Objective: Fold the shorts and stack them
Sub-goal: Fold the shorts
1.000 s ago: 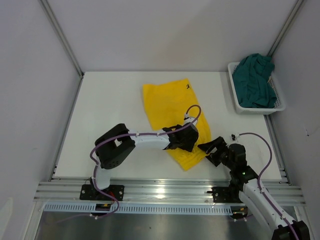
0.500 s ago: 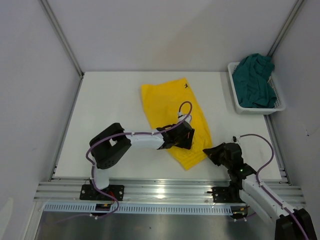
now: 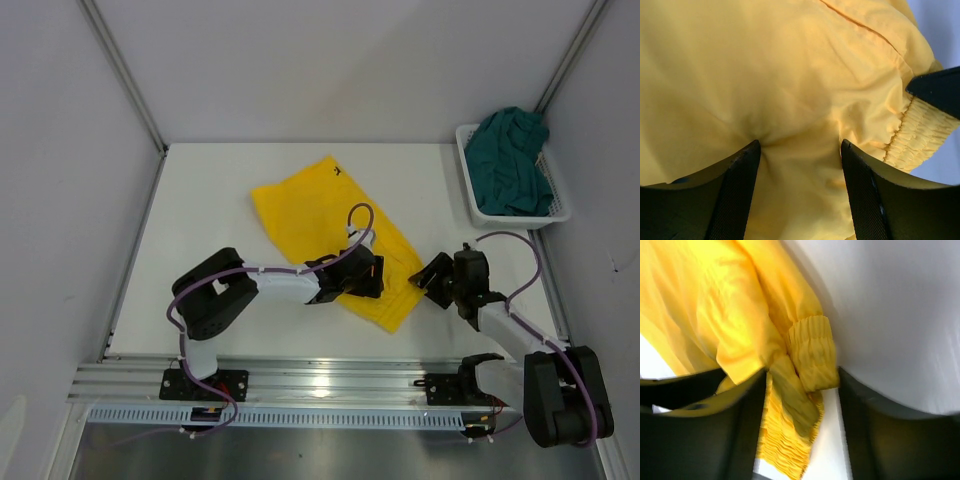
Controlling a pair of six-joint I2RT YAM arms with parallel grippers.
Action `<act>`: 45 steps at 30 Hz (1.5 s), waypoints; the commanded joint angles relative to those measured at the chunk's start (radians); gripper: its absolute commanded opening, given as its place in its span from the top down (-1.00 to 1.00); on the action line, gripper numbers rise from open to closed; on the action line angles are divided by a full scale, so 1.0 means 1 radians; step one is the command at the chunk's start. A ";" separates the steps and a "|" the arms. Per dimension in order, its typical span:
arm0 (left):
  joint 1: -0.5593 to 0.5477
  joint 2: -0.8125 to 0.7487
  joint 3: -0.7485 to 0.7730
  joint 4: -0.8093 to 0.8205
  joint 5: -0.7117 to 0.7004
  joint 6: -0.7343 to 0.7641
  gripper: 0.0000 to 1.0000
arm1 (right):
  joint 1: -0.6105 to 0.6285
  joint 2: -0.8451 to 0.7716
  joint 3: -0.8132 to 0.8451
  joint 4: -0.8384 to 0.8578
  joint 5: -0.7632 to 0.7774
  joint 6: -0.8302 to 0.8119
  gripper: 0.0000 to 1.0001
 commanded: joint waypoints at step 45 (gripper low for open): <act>0.001 0.039 -0.011 -0.079 0.081 -0.103 -0.40 | 0.120 0.035 -0.253 0.408 -0.022 0.258 -0.14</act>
